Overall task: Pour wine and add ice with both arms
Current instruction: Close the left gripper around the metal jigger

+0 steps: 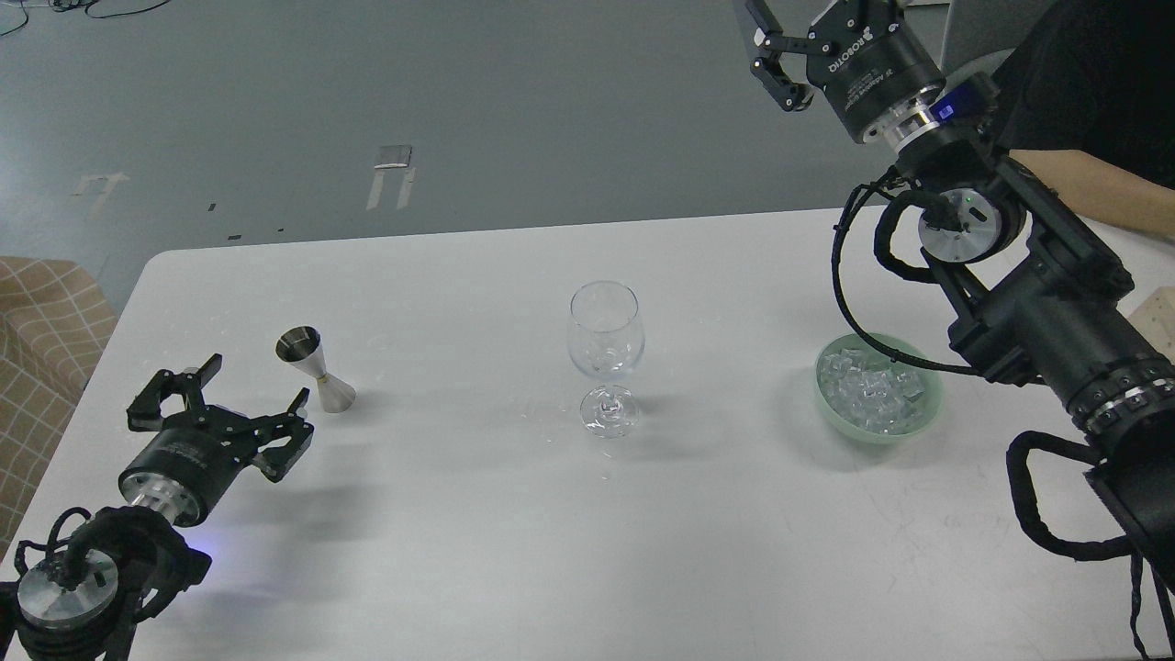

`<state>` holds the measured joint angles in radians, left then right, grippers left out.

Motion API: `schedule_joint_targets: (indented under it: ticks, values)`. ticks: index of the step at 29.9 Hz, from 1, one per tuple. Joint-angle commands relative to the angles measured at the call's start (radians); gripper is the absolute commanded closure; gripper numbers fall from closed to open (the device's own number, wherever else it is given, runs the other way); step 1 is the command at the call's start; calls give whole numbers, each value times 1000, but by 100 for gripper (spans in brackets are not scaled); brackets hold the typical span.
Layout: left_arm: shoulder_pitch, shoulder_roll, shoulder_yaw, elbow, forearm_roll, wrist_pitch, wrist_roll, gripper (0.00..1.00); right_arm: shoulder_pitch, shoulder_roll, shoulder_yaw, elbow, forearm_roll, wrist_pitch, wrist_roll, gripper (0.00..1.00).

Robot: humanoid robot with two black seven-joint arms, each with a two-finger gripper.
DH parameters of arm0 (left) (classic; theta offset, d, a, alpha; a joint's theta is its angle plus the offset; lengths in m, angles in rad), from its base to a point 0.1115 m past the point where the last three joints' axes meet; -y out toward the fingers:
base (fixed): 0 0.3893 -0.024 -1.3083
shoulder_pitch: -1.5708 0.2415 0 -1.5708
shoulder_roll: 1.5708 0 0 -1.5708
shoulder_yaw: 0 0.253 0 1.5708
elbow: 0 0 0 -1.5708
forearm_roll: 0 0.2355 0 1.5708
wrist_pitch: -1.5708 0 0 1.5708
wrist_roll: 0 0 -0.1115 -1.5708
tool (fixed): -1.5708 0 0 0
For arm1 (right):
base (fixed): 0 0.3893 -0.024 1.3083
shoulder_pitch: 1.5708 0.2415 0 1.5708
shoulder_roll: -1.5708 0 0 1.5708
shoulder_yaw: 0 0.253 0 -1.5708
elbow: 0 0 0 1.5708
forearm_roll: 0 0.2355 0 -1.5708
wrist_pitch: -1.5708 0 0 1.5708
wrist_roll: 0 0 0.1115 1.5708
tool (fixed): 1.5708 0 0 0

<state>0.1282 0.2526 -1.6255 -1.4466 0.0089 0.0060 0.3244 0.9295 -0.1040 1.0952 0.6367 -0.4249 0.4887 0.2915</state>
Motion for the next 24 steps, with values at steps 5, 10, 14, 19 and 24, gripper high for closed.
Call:
schedule_joint_targets:
  ticks: [5,10,14,19,24]
  values:
    - [-22,-6,55,29,40,58,-5,2,-4,-2,0,0,0,0,0,0]
    - [-36,-21,56,43,43,63,-5,2,-4,-2,0,0,0,0,0,0]
    - [-64,-24,58,72,43,63,-5,2,-6,0,0,0,0,0,0,0]
    - [-94,-24,70,87,45,63,-8,2,-6,0,0,0,0,0,0,0]
    - [-110,-24,87,118,46,55,-18,1,-8,0,0,0,0,0,0,0]
